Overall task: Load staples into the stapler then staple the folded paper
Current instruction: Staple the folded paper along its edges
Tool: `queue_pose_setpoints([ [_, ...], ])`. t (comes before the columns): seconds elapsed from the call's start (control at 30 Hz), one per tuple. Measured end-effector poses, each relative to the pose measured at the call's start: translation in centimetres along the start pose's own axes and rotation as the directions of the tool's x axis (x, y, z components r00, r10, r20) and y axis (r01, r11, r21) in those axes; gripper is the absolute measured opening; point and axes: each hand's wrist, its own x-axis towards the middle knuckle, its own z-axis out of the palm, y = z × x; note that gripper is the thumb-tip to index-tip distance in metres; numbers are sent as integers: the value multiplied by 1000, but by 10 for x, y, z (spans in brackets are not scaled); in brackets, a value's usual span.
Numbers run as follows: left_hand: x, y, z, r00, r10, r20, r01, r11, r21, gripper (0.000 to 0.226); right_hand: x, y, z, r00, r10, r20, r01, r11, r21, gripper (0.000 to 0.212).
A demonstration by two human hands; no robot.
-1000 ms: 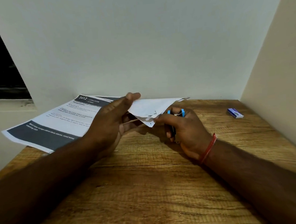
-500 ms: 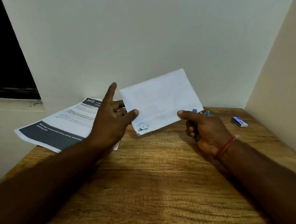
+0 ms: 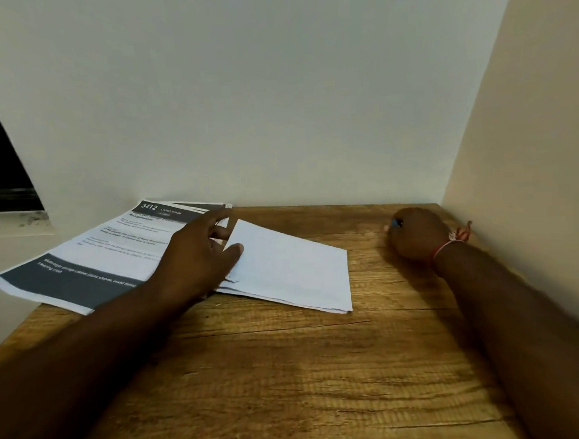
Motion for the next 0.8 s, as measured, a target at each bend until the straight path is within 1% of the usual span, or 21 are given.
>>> queue_pose_setpoints([
  [0.03,-1,-1,1,1000,13,-14,-12,1000,16,66,1,2,1,999,8,-35,-8,1000,-8,38],
  [0.1,-3,2,1,999,35,-17,-34,997,69,73,1,3,2,995,21,-101,-17,999,43,53],
  [0.13,-5,2,1,999,47,-9,-46,994,100,77,1,3,4,992,14,-129,-9,999,43,55],
  [0.2,-3,1,0,998,63,10,-64,990,127,82,2,5,7,986,4,-165,-8,1000,-22,49],
  [0.27,-1,1,-4,997,74,1,-73,986,152,83,4,7,10,984,1,-176,-12,998,-57,43],
  [0.37,9,-6,-18,998,55,-31,-43,950,308,87,3,6,12,985,5,-174,-20,996,-82,42],
  [0.4,12,-8,-26,999,30,-31,-17,935,355,90,4,6,13,985,5,-172,-21,996,-91,43],
  [0.47,24,-22,-49,996,-55,-75,83,890,449,99,2,5,15,985,16,-172,-33,994,-100,44],
  [0.53,38,-39,-77,968,-195,-155,249,795,553,118,0,4,15,983,28,-179,-48,993,-107,48],
  [0.57,45,-54,-92,935,-288,-208,355,732,582,128,-3,1,15,981,35,-189,-60,990,-128,52],
  [0.6,52,-75,-108,883,-387,-264,467,673,574,137,-6,-1,14,980,33,-196,-64,986,-156,58],
  [0.63,60,-99,-123,829,-469,-305,557,640,529,147,-11,-6,14,980,7,-199,-40,986,-162,64],
  [0.67,65,-121,-135,780,-535,-325,624,620,476,158,-17,-15,13,980,-49,-192,23,990,-136,70],
  [0.7,67,-137,-142,746,-589,-311,662,611,434,166,-24,-22,13,978,-129,-166,117,990,-81,75],
  [0.73,66,-144,-146,735,-615,-286,676,632,378,164,-32,-30,12,968,-228,-106,229,973,0,74],
  [0.77,65,-147,-146,735,-629,-253,677,657,333,154,-38,-38,13,948,-318,-12,318,944,88,73],
  [0.8,60,-138,-143,739,-637,-220,672,672,313,142,-44,-45,14,915,-392,95,377,914,148,77],
])
